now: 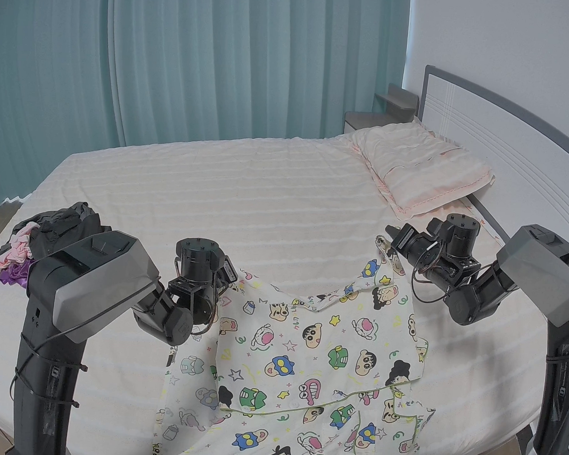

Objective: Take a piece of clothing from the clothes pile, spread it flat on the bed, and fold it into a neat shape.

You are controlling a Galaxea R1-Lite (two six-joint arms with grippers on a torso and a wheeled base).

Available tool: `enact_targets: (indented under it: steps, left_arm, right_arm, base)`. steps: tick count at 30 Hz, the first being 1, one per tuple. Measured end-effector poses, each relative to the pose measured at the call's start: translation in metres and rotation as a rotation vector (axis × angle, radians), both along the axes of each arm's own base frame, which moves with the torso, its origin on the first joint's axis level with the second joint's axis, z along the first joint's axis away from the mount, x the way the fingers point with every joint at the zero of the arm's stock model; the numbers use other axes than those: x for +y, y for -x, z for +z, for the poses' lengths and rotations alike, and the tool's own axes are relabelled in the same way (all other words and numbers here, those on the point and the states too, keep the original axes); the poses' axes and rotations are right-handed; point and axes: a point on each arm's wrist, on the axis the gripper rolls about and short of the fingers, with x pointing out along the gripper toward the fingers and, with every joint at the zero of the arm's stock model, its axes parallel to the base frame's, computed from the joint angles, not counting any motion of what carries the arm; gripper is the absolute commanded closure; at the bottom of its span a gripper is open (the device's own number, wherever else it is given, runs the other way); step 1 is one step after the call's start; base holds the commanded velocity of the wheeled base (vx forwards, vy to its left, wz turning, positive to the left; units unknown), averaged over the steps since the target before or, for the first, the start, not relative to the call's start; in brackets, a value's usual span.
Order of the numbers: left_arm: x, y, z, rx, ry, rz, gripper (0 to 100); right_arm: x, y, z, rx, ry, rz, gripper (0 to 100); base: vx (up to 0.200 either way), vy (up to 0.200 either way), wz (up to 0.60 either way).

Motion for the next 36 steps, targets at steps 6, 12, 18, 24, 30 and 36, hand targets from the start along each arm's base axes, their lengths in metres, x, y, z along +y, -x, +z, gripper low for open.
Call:
enact_targets:
  steps: [6, 12, 18, 24, 30, 36]
  left_arm:
    - [0.002, -0.004, -0.010, 0.013, -0.004, 0.009, 0]
    - [0.011, -0.011, -0.015, 0.015, -0.005, 0.032, 0]
    - [0.031, -0.023, -0.018, 0.003, -0.003, 0.090, 0]
    - [0.068, -0.035, -0.024, 0.005, -0.006, 0.181, 0]
    - [0.086, -0.034, -0.031, 0.030, -0.009, 0.221, 0]
    - [0.095, -0.023, -0.027, 0.058, -0.013, 0.237, 0]
  right_arm:
    - [0.002, -0.006, -0.016, 0.030, 0.009, -0.010, 0]
    - [0.007, -0.011, -0.028, 0.070, 0.019, -0.010, 0]
    - [0.010, -0.021, -0.030, 0.076, 0.024, -0.053, 0]
    - [0.005, -0.041, -0.020, 0.037, -0.002, -0.216, 0]
    - [-0.001, -0.047, -0.033, 0.156, 0.025, -0.251, 0]
    - [-0.003, -0.055, -0.030, 0.207, -0.001, -0.337, 0]
  base:
    - [0.000, 0.000, 0.00]
    - [0.000, 0.000, 0.00]
    - [0.000, 0.000, 0.00]
    - [0.000, 0.000, 0.00]
    - [0.000, 0.000, 0.00]
    - [0.000, 0.000, 0.00]
